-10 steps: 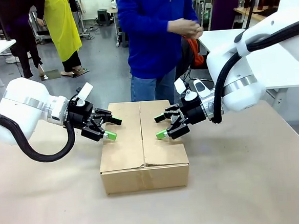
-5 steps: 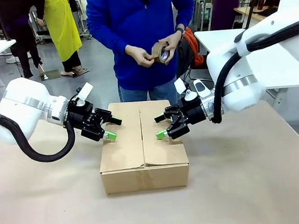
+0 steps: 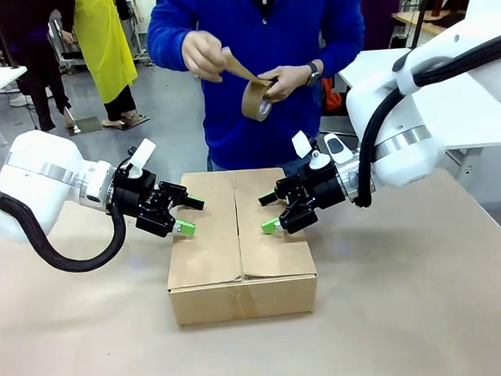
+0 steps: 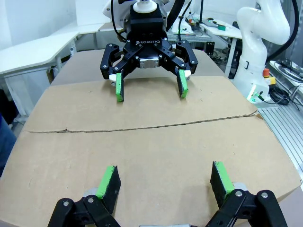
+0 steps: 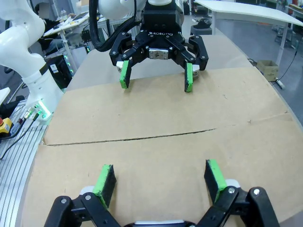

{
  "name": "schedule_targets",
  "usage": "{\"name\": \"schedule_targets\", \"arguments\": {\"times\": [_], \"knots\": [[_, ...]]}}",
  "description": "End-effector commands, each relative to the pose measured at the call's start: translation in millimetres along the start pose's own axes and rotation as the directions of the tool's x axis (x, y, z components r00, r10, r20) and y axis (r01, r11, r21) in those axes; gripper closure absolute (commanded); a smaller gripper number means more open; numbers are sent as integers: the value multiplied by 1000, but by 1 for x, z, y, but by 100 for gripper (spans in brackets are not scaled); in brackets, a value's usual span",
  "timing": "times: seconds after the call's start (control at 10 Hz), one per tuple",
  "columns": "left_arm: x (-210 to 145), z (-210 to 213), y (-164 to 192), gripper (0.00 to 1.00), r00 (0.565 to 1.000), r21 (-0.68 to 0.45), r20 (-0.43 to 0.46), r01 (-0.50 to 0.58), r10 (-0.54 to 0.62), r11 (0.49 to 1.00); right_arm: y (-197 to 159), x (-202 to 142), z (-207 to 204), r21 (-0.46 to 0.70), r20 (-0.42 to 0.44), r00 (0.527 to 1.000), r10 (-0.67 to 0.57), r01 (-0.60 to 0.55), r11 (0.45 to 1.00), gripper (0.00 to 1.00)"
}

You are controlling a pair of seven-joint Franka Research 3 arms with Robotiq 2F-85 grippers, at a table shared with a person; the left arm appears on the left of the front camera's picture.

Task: Pack the gift set into the box.
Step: Press and hold the closed box until the human finishes sealing it.

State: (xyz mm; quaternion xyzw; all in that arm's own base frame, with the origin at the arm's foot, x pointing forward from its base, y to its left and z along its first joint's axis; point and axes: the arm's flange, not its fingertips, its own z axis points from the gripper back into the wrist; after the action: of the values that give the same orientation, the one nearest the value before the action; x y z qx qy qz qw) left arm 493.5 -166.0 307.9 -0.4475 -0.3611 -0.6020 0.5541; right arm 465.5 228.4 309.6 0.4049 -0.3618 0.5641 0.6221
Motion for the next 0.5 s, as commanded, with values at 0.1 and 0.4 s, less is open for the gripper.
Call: {"name": "schedule_targets", "arguments": {"times": [0.1,0.4], "knots": [[-3,-2,-2,0,1000,5,1,0,0,1000,2,-3,-3,-8,2,1000,10,-10,1000,0],[-3,-2,-2,0,1000,5,1,0,0,1000,2,-3,-3,-8,2,1000,10,-10,1000,0]]}}
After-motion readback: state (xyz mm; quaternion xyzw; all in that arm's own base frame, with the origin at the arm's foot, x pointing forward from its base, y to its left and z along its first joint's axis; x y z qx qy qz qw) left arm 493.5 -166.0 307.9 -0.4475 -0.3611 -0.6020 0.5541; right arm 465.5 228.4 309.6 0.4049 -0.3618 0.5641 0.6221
